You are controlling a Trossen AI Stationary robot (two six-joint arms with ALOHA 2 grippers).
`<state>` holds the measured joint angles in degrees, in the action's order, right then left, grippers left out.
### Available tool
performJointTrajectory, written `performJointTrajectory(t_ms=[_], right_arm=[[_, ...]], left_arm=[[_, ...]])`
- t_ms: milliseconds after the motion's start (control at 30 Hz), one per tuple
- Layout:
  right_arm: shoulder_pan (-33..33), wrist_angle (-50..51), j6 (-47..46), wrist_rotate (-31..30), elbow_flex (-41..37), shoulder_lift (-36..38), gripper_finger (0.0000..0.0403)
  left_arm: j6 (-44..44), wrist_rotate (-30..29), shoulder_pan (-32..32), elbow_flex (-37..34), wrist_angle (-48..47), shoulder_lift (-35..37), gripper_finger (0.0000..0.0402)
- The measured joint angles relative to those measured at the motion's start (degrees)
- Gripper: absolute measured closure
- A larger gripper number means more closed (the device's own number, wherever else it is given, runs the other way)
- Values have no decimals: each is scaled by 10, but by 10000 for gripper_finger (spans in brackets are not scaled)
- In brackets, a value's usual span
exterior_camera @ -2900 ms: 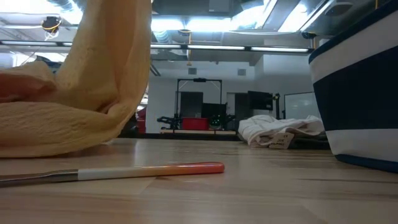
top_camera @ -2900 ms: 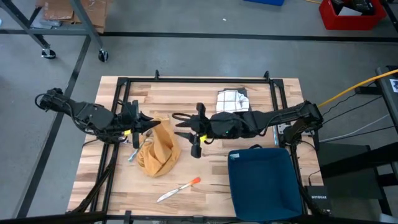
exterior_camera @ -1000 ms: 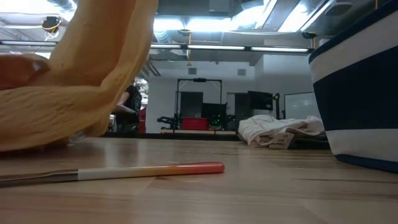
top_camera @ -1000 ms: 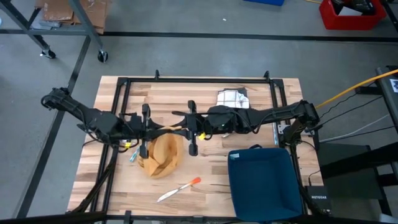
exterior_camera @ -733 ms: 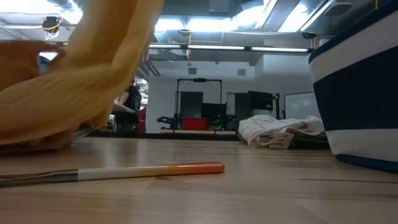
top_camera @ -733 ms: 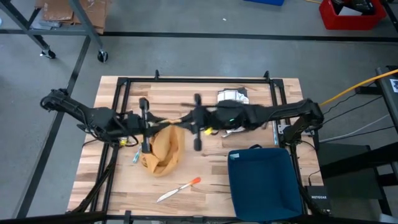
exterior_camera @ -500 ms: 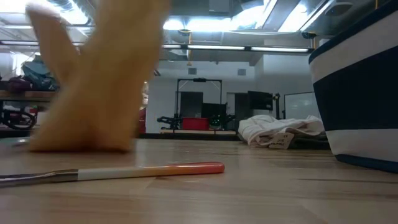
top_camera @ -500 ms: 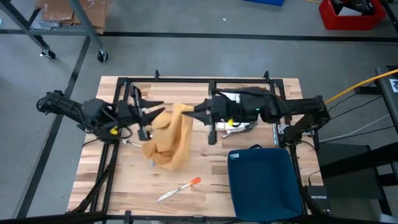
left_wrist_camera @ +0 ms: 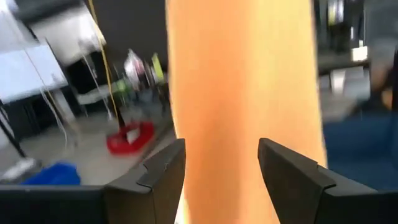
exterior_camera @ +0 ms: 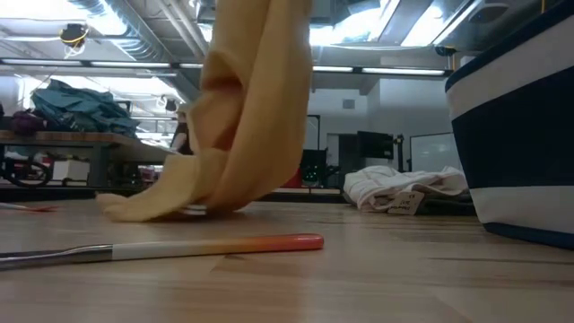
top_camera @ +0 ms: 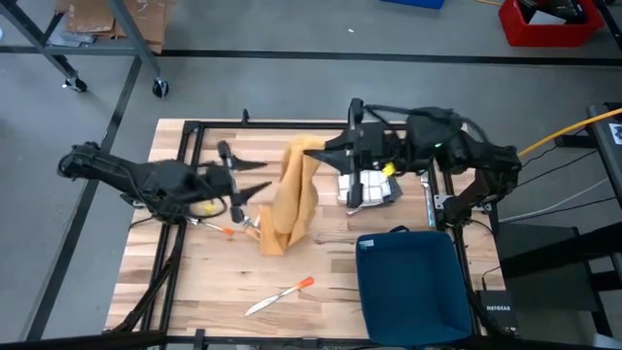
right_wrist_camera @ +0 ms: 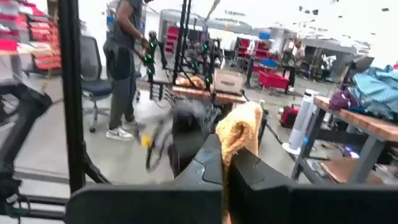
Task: Fold towel
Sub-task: Fold the orange towel
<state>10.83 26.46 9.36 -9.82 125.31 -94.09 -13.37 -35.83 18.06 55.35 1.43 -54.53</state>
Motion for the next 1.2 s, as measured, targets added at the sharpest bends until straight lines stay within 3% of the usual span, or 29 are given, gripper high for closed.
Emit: performJointTrajectory(t_ms=[233, 433, 767, 867, 1033, 1200], right_arm=[[0, 33, 0, 4, 0, -3, 401], [0, 63, -1, 19, 0, -3, 401], [0, 126, -65, 148, 0, -4, 400], [0, 131, -67, 154, 0, -4, 400], [0, 131, -67, 154, 0, -4, 400], [0, 131, -66, 163, 0, -4, 400]], left_arm=[[72, 1, 1, 0, -111, -43, 210], [58, 0, -14, 0, -113, -87, 209], [103, 0, -39, 0, -112, -119, 210], [112, 8, -37, 0, -113, -120, 213], [127, 75, -37, 0, -112, -123, 213], [125, 83, -40, 0, -110, -142, 215]])
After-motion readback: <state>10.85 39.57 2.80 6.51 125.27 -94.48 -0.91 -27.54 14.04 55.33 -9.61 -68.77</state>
